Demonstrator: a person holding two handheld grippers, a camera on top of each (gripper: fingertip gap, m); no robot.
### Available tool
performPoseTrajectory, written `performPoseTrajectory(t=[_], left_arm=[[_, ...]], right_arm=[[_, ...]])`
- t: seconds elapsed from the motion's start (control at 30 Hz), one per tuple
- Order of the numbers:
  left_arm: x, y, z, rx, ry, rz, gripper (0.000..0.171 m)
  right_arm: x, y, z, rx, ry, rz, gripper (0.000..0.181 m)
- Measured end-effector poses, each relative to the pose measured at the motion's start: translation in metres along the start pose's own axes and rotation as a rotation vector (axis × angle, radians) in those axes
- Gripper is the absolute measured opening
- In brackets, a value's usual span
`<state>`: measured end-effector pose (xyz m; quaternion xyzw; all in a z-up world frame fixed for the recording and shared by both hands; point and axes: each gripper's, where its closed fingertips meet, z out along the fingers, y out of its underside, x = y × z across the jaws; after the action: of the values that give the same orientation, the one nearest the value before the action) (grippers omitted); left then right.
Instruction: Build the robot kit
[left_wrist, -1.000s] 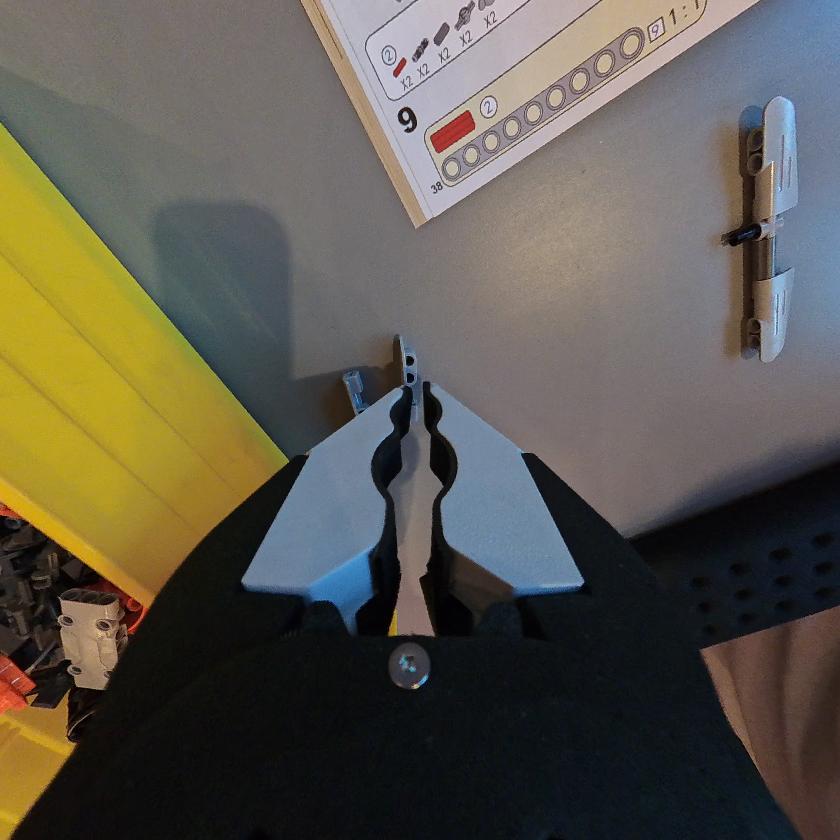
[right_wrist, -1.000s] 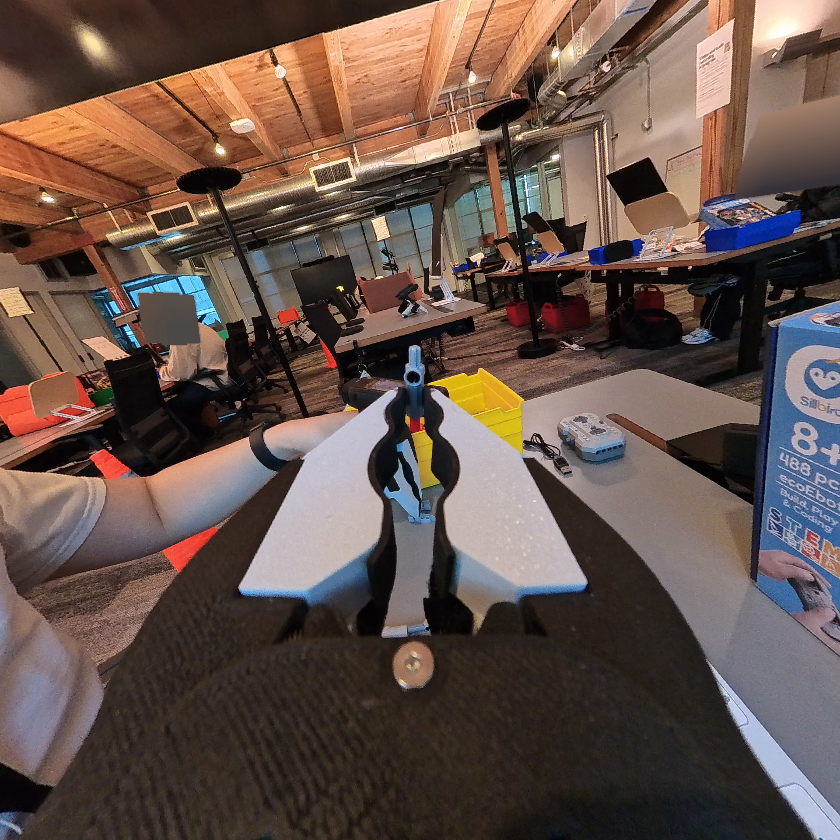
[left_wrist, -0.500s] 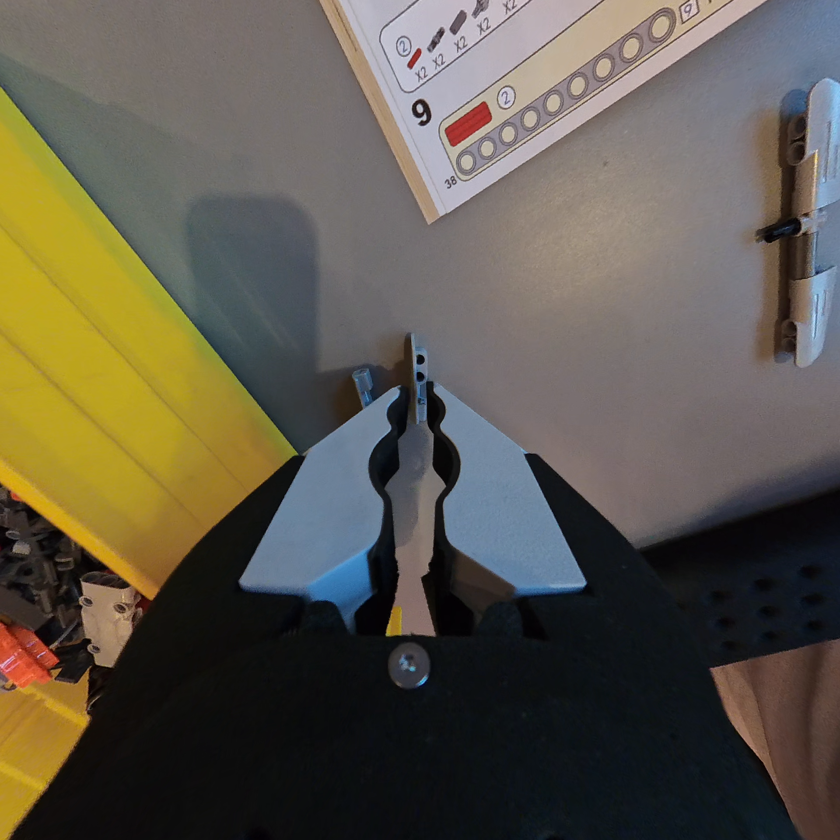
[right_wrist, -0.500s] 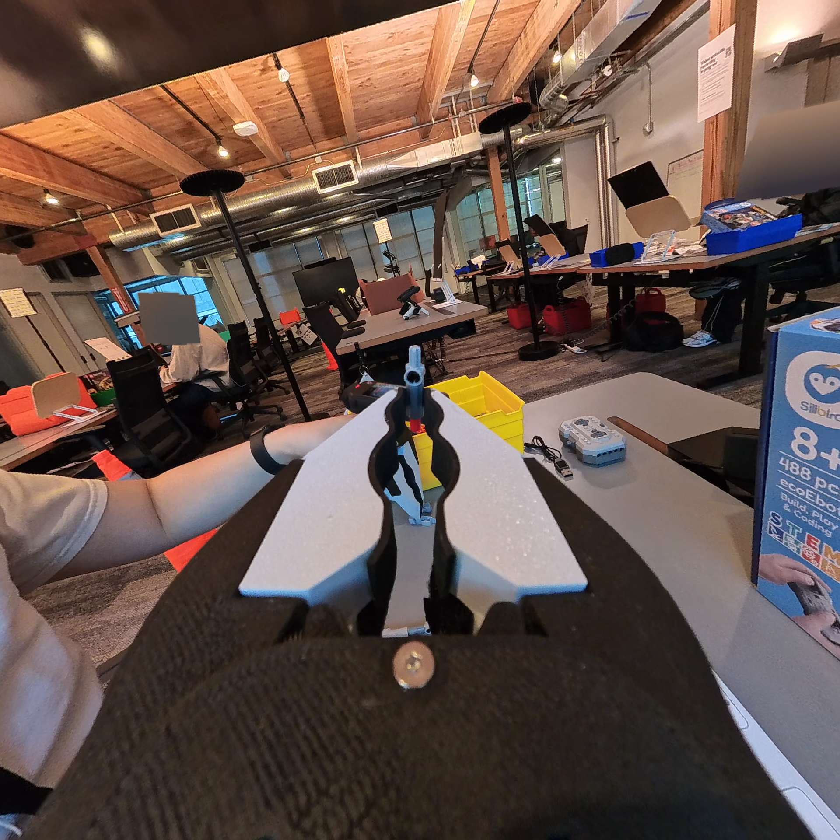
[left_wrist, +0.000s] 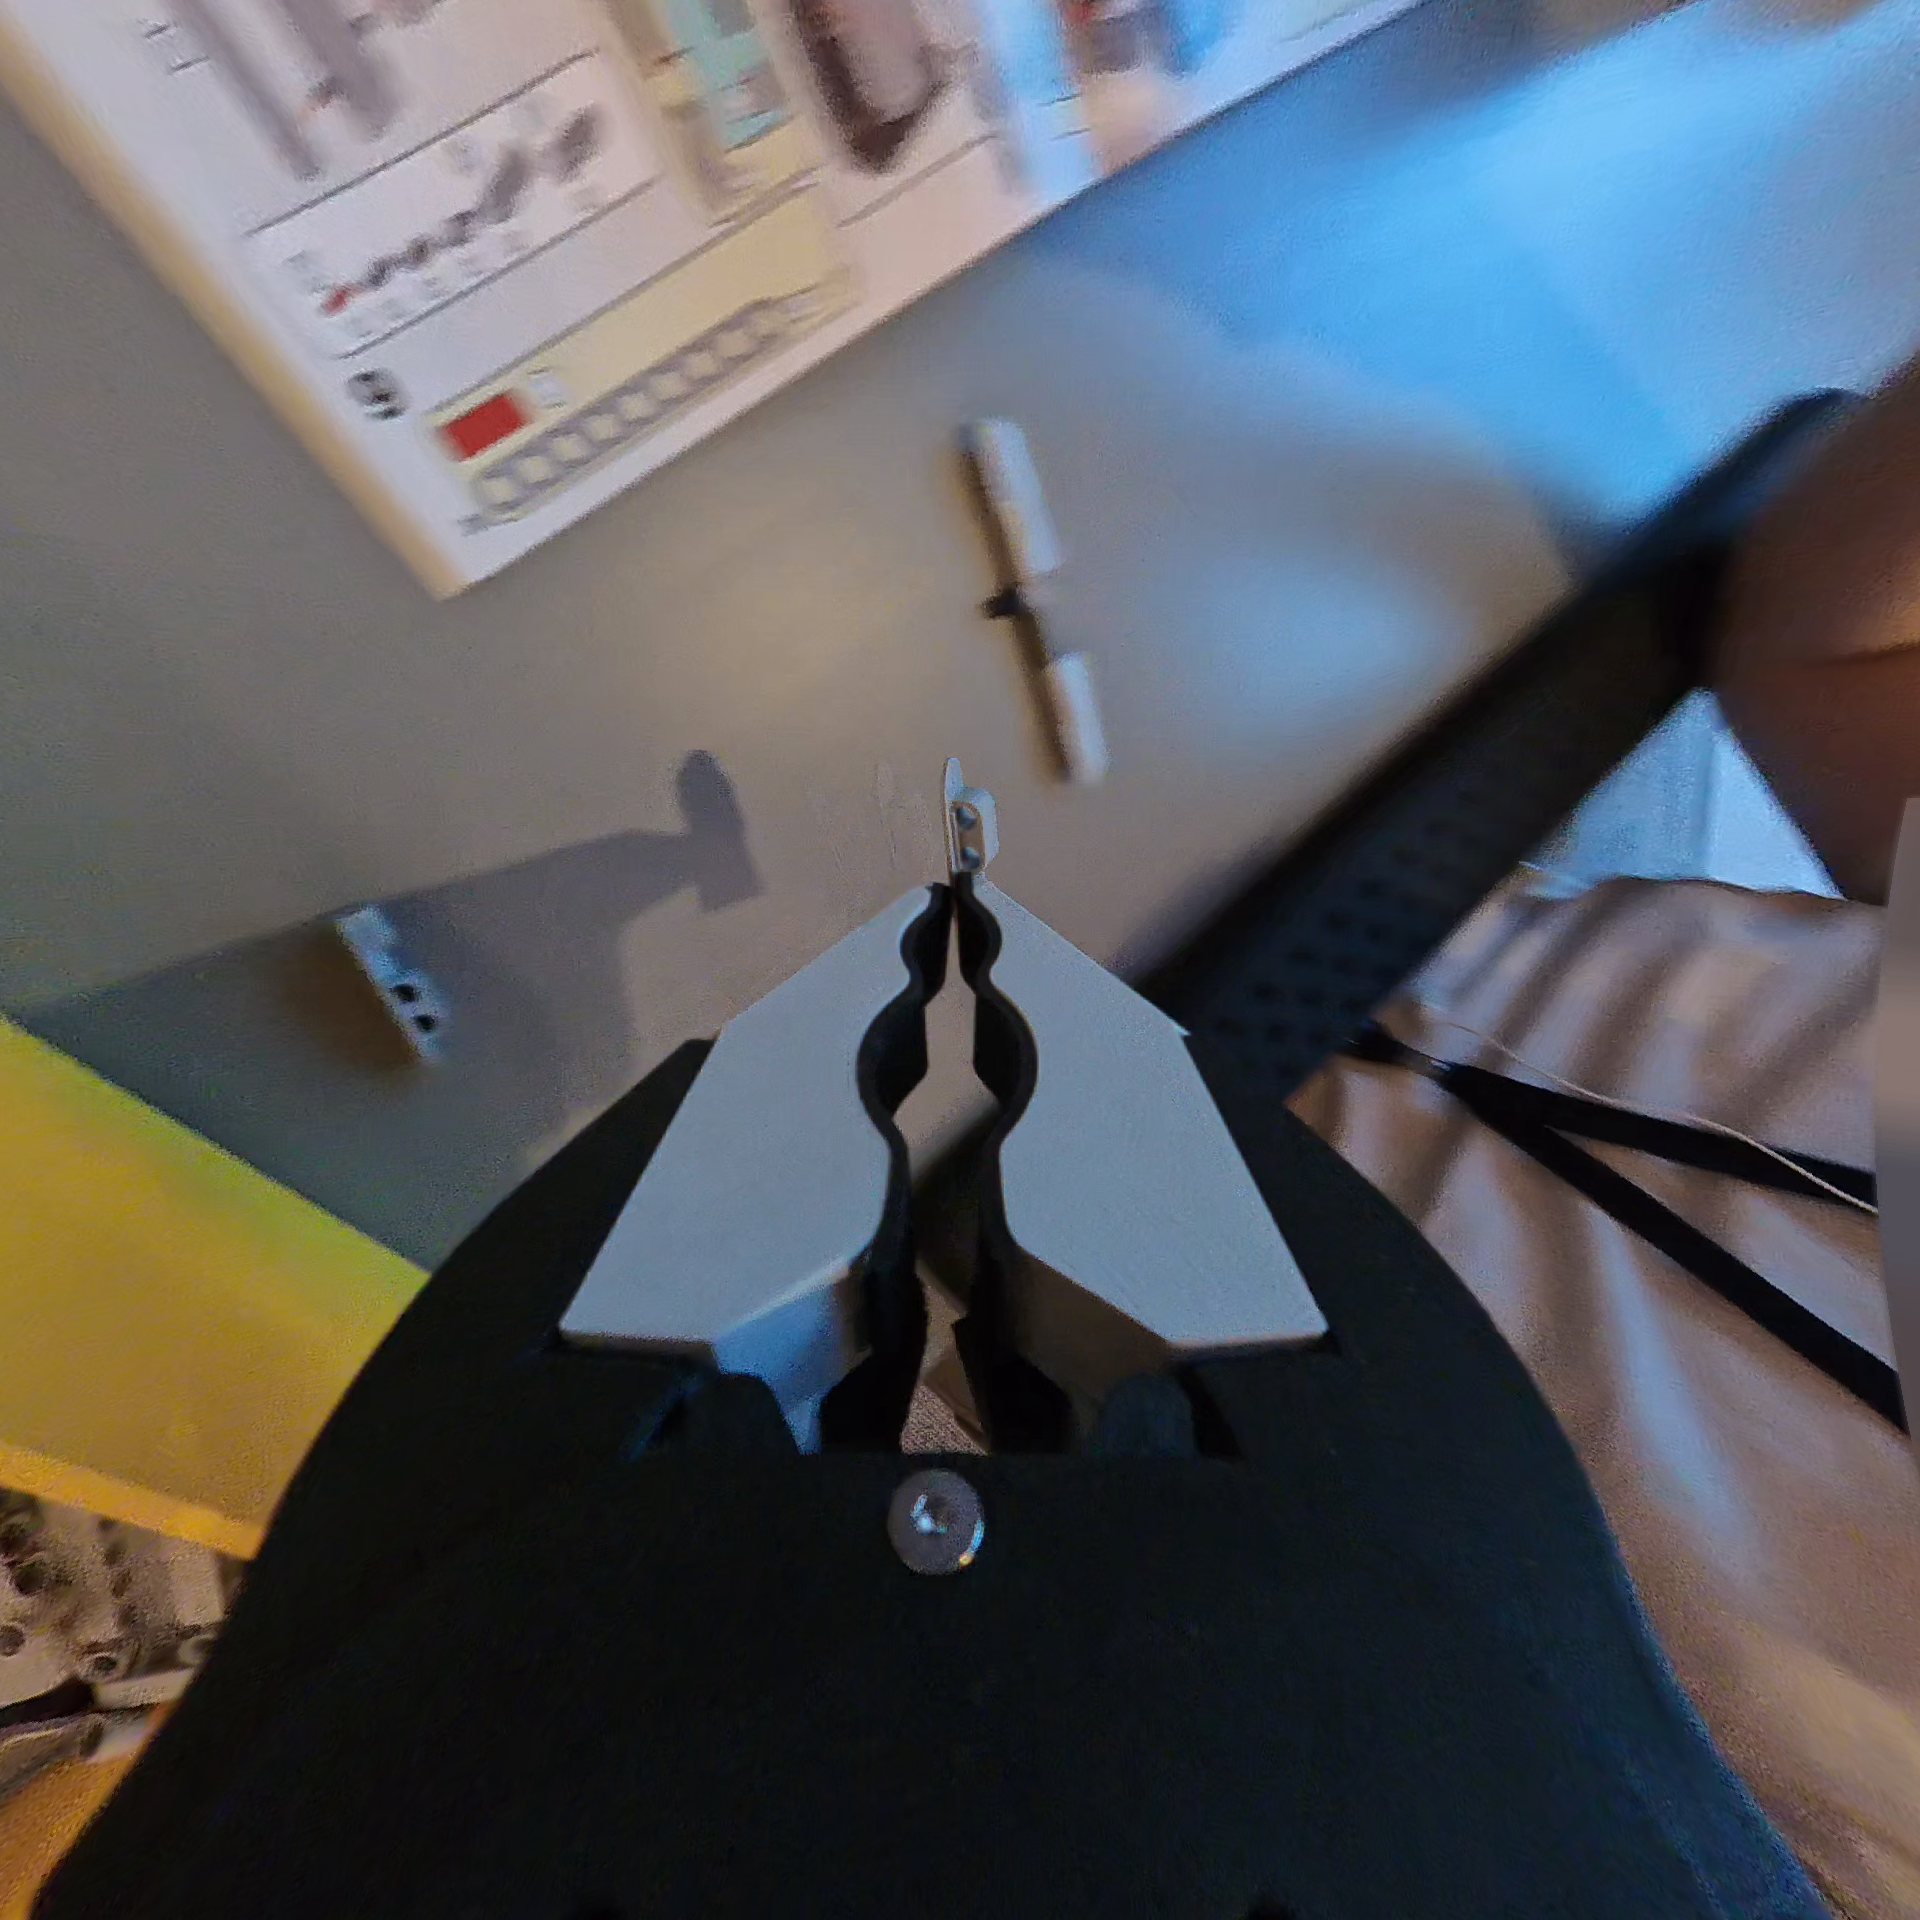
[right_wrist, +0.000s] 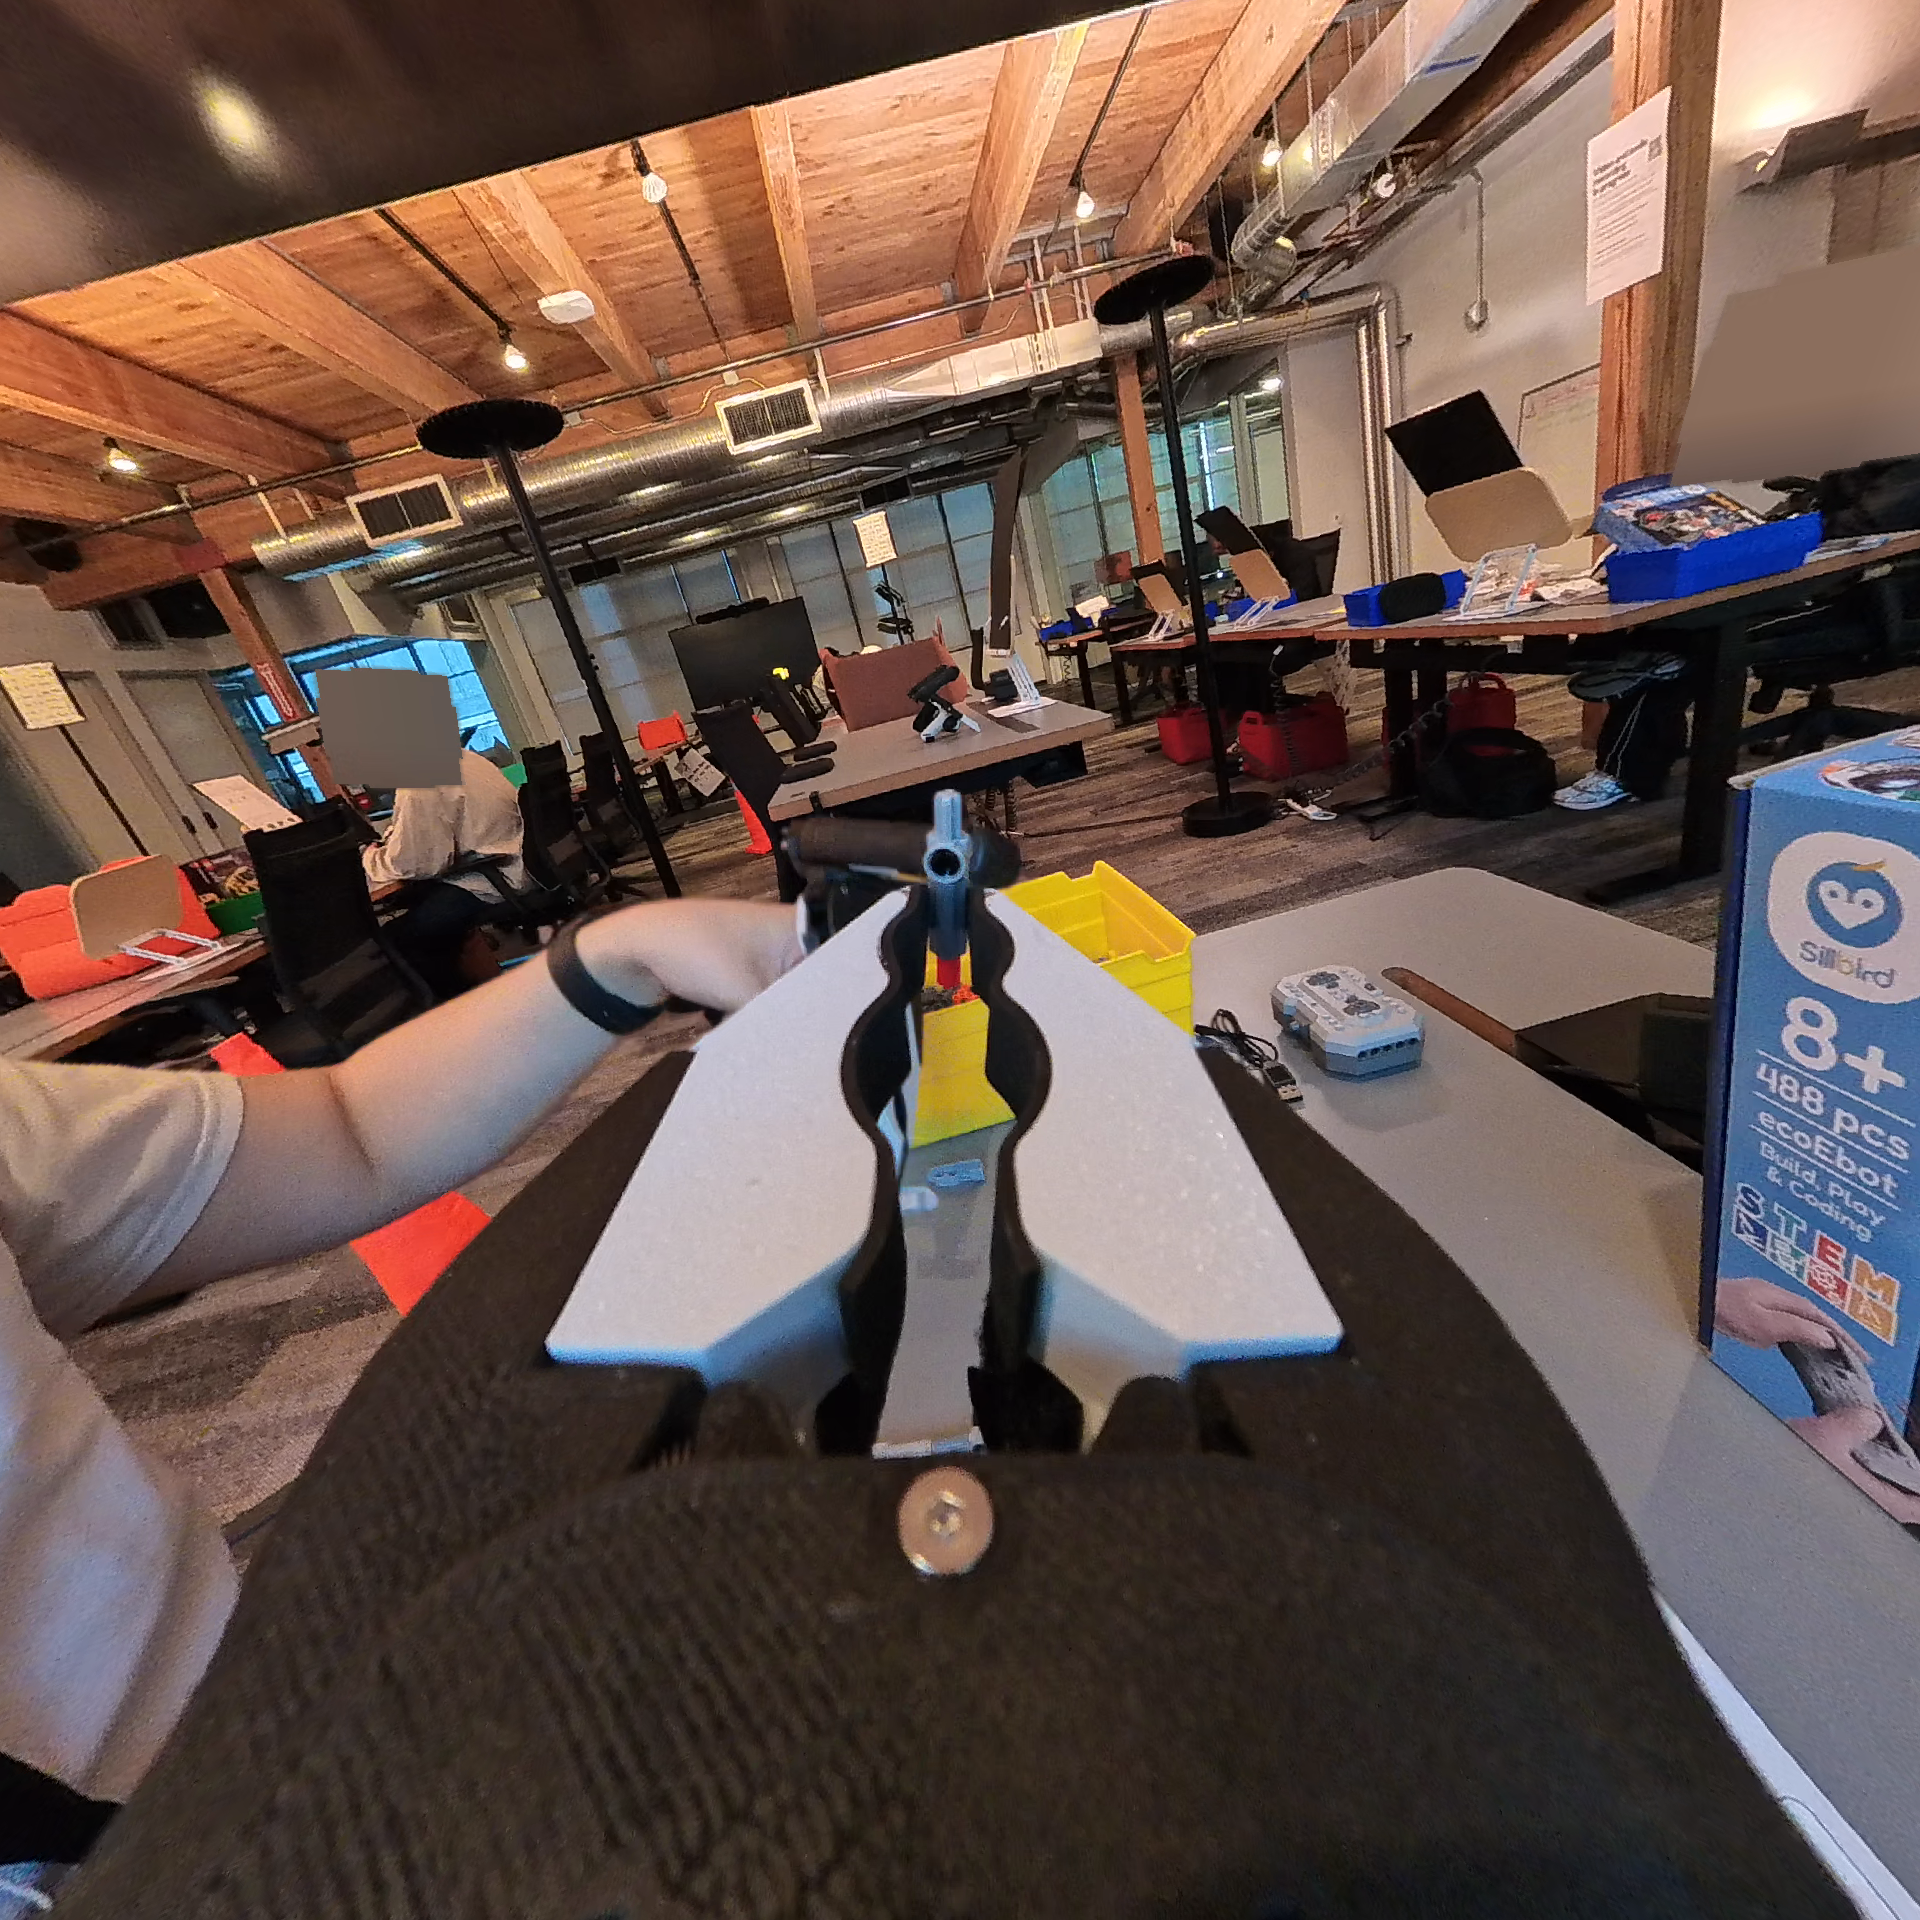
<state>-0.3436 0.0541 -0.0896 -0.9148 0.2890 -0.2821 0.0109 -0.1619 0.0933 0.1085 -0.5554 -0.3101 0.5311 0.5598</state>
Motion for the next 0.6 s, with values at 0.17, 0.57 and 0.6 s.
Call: performPoseTrajectory(t=[0.17, 0.57, 0.6], left_arm=[[0.066, 0.003, -0.033, -0.054, 0.018, 0.144, 0.000], [0.150, 0.010, -0.056, -0.110, 0.101, 0.325, 0.000], [0.153, 0.011, -0.056, -0.113, 0.108, 0.333, 0.000]], right_arm=[[-0.008, 0.007, 0.006, -0.047, -0.023, -0.020, 0.005], [-0.031, 0.020, 0.018, -0.111, -0.075, -0.061, 0.005], [-0.032, 0.022, 0.018, -0.126, -0.077, -0.066, 0.005]])
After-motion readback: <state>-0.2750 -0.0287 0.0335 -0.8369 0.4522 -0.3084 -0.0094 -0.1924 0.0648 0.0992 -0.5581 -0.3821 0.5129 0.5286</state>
